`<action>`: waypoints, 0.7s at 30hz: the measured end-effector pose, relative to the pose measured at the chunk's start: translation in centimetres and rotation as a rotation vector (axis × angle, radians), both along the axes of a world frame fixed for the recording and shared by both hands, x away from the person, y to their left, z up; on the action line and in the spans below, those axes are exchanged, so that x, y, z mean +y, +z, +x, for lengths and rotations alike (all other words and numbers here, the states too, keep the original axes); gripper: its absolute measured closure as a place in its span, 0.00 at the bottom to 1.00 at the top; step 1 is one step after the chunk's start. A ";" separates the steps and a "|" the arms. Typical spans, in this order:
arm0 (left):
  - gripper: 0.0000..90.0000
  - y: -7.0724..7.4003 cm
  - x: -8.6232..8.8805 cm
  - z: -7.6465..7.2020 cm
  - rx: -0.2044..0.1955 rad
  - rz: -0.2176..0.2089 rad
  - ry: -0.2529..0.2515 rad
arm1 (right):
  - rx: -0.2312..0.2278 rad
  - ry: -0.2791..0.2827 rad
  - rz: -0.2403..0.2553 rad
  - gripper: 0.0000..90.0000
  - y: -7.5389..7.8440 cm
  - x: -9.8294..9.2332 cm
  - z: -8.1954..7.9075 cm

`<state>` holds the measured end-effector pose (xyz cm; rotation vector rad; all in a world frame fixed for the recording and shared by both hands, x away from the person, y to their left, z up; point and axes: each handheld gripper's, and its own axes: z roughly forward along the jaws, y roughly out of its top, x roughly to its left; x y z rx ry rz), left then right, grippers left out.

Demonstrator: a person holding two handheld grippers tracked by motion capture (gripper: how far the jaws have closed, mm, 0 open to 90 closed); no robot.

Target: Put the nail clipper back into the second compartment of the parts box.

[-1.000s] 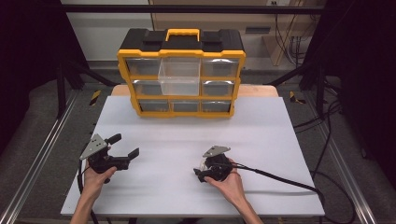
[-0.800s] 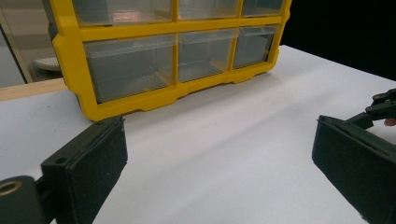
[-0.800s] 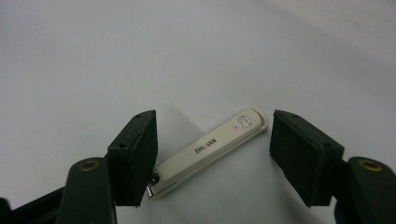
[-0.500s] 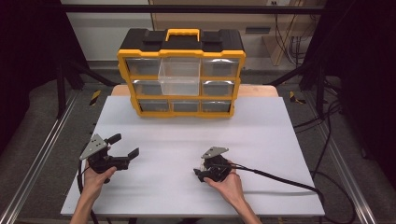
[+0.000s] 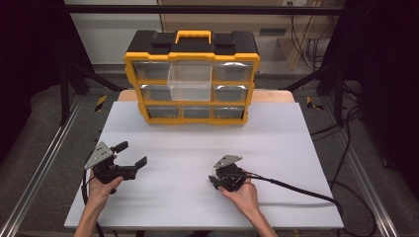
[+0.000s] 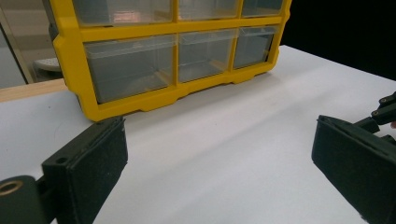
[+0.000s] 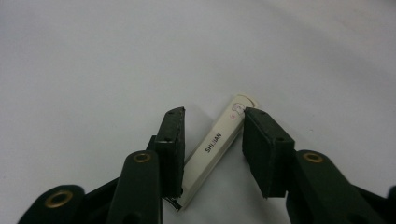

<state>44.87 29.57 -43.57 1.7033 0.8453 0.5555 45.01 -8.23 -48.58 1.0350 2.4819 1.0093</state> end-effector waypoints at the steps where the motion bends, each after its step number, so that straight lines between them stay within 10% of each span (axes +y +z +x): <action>1: 0.04 0.0 0.0 0.0 0.000 0.000 0.000 | 0.000 0.000 0.000 0.71 0.0 0.0 0.0; 21: 0.04 0.0 0.0 0.0 -0.002 -0.001 0.001 | 0.036 -0.020 0.020 0.86 0.1 -0.3 0.0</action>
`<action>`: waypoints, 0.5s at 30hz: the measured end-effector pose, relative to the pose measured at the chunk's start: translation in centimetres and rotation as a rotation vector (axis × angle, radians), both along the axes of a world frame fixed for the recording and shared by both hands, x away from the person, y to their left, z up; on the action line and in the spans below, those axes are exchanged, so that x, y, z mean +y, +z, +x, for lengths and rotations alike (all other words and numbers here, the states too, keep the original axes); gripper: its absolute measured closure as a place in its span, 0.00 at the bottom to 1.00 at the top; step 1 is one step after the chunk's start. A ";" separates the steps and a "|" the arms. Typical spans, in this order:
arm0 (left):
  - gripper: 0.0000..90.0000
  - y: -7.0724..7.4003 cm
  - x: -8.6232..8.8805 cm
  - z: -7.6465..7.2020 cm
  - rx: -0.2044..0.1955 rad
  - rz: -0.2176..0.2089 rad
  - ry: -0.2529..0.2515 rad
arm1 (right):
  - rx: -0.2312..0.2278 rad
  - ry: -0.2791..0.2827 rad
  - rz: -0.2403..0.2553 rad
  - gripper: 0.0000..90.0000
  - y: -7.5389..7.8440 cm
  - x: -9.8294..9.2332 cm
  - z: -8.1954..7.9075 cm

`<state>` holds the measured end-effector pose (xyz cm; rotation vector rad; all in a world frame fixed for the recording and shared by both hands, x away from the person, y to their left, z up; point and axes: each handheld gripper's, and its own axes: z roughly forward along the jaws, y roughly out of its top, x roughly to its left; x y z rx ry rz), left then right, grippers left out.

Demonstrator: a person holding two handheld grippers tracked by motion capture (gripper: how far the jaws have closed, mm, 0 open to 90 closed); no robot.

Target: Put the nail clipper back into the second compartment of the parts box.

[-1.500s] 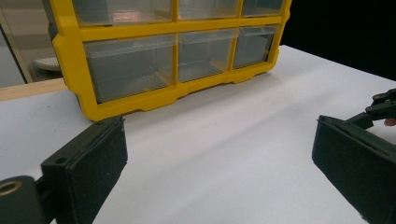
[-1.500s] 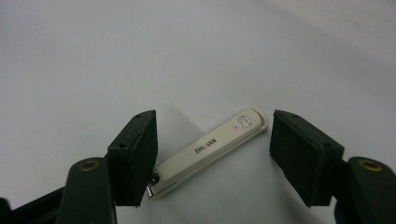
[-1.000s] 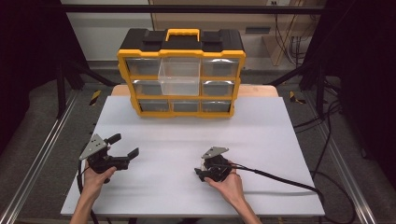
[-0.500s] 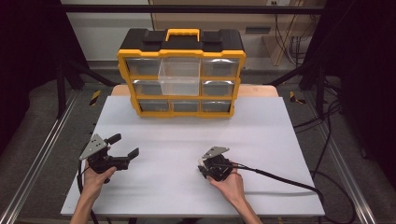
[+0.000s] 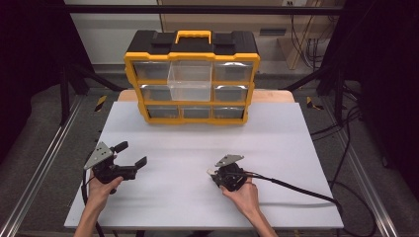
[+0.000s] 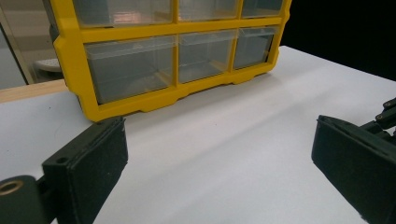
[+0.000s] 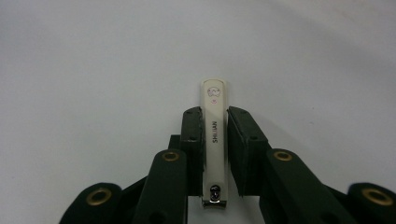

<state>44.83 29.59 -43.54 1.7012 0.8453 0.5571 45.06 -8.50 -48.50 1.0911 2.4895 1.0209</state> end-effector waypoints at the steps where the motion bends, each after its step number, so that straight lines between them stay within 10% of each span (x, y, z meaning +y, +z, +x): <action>1: 0.04 0.0 0.0 0.0 0.000 0.000 0.000 | 0.002 -0.002 0.003 0.86 0.0 0.0 0.0; 15: 0.04 0.0 0.1 0.0 0.001 0.001 0.000 | 0.005 -0.002 0.006 0.86 0.1 0.0 0.0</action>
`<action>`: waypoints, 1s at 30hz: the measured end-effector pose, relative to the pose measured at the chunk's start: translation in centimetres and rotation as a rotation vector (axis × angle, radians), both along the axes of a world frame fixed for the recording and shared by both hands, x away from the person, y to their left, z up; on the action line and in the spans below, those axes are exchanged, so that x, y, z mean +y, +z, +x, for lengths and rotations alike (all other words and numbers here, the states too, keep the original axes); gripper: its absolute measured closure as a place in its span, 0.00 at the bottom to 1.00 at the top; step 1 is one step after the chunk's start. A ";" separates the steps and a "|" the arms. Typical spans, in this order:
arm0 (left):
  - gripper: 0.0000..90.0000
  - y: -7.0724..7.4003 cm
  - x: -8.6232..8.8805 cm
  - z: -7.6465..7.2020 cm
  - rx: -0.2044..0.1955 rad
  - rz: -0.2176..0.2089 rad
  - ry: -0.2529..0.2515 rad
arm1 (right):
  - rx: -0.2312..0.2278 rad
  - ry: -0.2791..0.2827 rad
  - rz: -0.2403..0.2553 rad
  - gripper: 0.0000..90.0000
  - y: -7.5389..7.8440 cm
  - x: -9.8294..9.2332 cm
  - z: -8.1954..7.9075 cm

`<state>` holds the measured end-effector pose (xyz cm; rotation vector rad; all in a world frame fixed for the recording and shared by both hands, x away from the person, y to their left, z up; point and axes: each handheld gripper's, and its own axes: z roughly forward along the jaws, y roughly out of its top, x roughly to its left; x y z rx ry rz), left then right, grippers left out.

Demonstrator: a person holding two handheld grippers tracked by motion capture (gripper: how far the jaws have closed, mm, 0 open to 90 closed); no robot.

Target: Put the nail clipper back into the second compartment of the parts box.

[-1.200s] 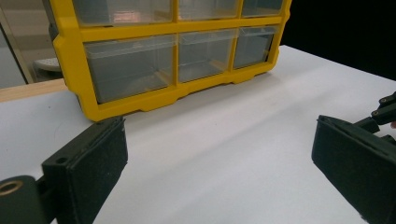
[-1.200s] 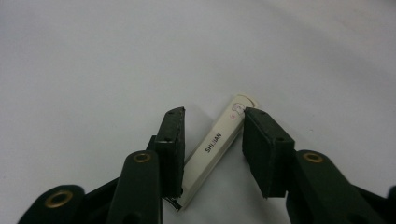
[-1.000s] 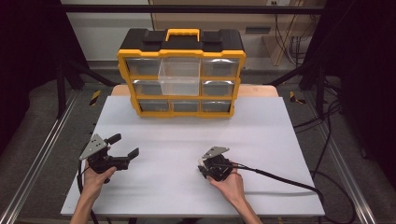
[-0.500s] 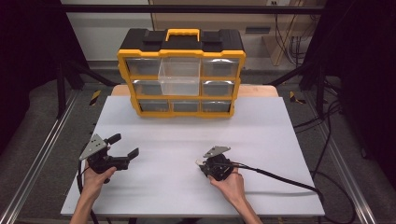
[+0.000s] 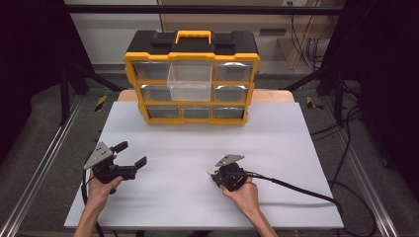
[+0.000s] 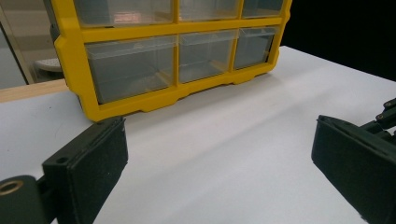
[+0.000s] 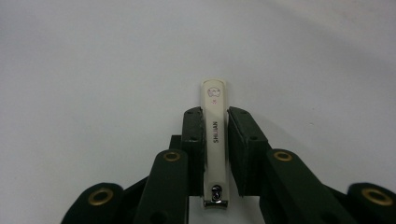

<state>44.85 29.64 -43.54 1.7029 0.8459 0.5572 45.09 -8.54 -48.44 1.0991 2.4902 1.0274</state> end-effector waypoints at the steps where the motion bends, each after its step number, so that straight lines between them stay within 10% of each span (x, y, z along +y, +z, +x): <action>1: 0.04 0.0 0.0 0.0 0.000 0.000 0.000 | 0.005 0.002 0.004 0.86 0.0 0.0 0.0; 30: 0.04 0.0 -0.2 0.0 0.002 0.007 -0.001 | -0.034 0.024 0.084 0.86 3.4 -1.6 -0.4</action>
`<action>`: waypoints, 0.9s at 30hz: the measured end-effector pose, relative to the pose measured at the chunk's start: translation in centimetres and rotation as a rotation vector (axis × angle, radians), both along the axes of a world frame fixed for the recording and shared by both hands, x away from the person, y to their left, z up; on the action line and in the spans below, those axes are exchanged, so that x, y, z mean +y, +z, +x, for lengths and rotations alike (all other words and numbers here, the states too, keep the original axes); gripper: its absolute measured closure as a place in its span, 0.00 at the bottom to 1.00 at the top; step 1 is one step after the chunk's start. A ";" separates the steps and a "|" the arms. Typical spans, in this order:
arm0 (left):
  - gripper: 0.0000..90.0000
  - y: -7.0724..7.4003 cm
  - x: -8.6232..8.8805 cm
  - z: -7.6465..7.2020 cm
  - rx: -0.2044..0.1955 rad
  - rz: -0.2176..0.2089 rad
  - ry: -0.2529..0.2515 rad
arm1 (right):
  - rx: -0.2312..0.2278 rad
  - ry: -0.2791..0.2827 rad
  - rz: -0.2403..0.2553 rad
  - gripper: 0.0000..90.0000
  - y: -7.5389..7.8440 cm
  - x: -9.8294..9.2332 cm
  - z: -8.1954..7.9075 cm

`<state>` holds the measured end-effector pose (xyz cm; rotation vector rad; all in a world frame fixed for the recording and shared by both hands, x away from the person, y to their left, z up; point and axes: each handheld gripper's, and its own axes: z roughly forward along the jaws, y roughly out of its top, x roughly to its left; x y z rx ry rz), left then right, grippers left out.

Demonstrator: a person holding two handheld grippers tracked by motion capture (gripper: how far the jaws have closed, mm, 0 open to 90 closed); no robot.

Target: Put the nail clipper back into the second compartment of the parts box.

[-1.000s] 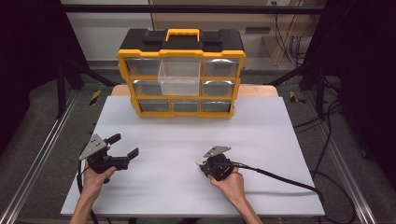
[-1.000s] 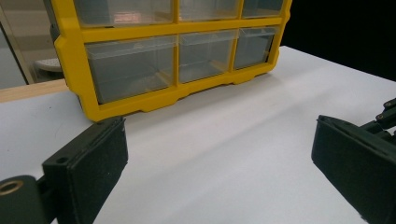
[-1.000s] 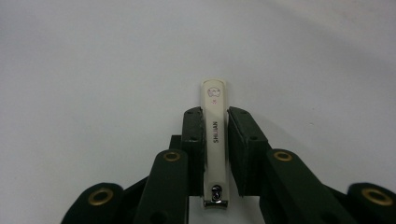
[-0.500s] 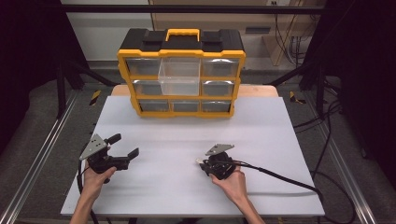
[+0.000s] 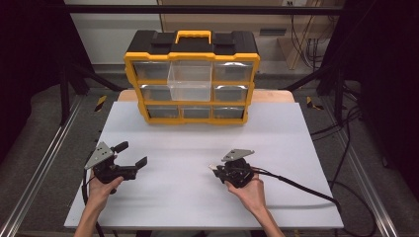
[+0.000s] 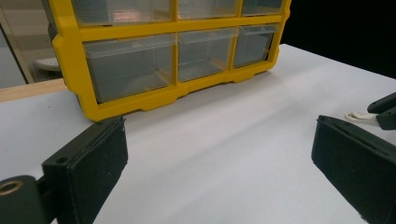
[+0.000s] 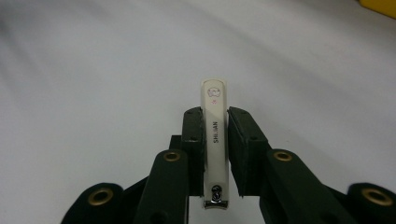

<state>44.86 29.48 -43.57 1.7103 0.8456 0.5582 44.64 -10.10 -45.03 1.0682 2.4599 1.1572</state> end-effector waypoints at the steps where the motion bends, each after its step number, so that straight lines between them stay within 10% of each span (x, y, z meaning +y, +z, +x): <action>1: 0.04 0.0 0.0 0.0 0.000 0.000 0.000 | 0.000 0.000 0.000 0.86 0.0 0.0 0.0; 27: 0.04 -0.1 0.0 0.1 0.003 0.006 -0.002 | -0.083 -0.028 0.095 0.86 4.6 -2.7 -0.5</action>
